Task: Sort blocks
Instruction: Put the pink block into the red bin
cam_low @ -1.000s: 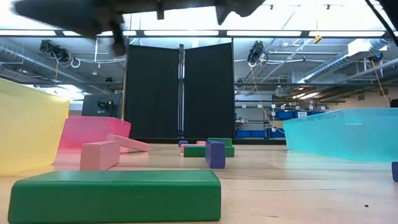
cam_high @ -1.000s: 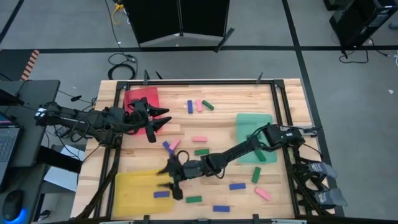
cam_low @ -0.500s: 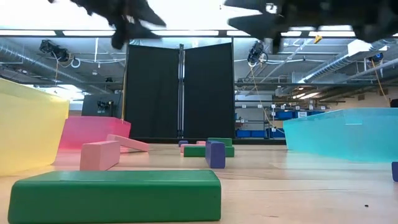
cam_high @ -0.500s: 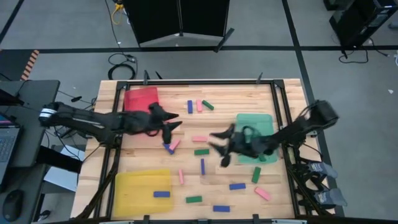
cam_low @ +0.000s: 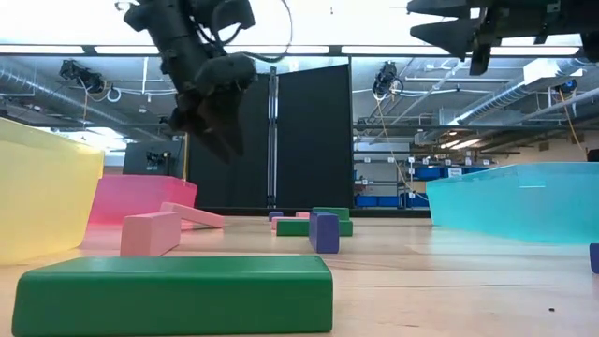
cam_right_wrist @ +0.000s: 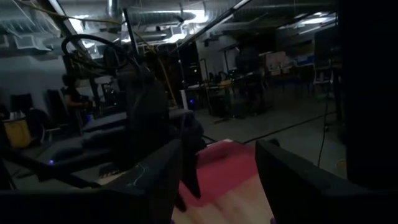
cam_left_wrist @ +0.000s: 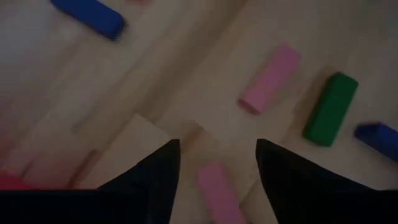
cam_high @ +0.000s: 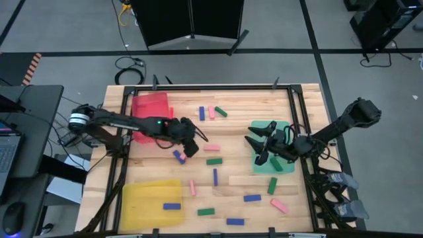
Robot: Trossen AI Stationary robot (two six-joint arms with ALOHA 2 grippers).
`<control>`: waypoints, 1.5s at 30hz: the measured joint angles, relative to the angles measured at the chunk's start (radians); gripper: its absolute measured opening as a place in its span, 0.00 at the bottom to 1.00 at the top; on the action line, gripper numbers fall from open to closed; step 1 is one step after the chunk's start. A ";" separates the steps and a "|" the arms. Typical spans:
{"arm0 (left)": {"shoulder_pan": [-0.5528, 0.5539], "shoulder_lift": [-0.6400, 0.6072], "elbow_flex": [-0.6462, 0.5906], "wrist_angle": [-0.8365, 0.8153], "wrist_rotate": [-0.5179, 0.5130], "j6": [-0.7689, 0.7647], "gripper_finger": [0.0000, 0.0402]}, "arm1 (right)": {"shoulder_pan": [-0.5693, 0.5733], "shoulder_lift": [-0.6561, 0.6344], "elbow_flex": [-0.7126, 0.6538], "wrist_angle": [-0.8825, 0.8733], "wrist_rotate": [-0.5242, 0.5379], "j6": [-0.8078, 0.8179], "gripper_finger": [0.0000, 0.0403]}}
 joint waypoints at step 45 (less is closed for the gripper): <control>-0.017 0.319 0.095 -0.188 0.149 -0.019 0.27 | 0.001 0.000 0.001 -0.047 -0.001 0.052 0.53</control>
